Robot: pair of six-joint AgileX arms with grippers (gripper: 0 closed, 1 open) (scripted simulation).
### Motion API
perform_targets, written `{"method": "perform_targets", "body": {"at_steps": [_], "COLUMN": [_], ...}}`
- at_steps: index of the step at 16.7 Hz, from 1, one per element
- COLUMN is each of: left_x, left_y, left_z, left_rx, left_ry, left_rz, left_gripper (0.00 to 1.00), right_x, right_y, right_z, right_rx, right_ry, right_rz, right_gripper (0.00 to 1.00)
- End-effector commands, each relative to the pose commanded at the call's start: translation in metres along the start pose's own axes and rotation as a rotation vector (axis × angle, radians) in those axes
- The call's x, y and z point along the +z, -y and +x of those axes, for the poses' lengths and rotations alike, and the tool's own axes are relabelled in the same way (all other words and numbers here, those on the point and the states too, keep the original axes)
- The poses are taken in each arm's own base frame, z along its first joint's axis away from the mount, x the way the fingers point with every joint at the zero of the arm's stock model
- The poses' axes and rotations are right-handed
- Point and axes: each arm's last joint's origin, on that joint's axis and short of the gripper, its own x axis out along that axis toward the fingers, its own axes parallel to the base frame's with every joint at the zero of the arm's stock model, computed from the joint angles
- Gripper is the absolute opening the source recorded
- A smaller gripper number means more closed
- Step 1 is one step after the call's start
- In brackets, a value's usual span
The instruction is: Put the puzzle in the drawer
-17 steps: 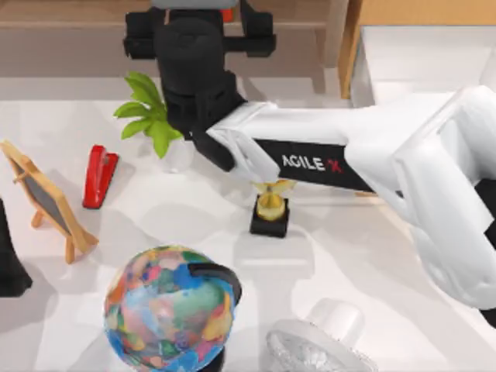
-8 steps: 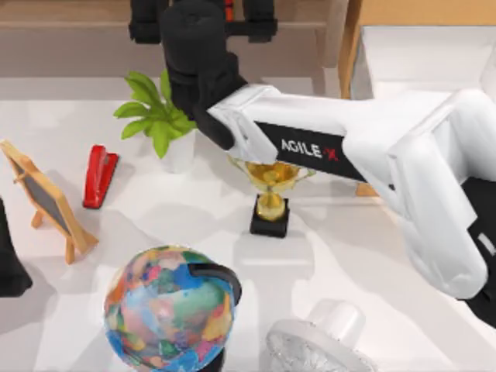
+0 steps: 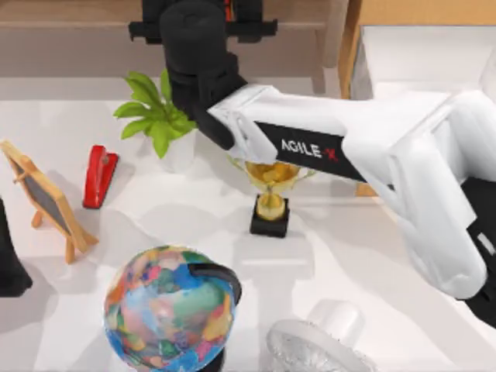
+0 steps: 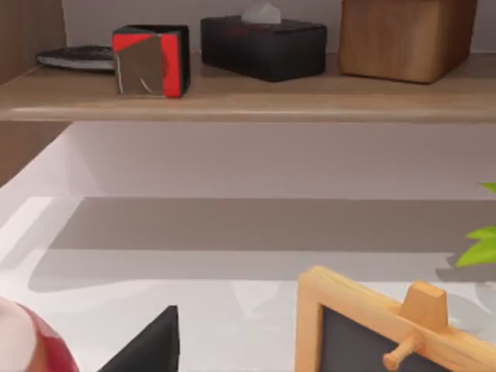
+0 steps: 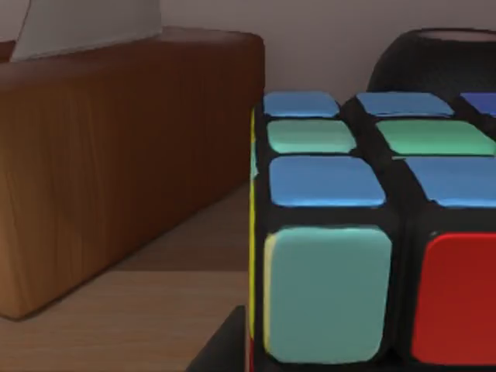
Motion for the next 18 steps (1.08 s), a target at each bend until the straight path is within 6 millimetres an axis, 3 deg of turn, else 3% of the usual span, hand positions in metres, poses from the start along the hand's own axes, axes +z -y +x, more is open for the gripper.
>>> {"method": "perform_targets", "body": {"at_steps": [6,18], "left_x": [0.0,0.0], "left_y": [0.0,0.0], "left_z": [0.0,0.0], "left_rx": [0.0,0.0], "left_ry": [0.0,0.0], "left_rz": [0.0,0.0], "left_gripper": [1.0,1.0], "right_x": [0.0,0.0074], "right_y": [0.0,-0.0013], "right_z": [0.0,-0.0072], "right_rx": [0.0,0.003], "right_ry": [0.0,0.0], "right_rz": [0.0,0.004], "right_gripper": [0.02,0.0]}}
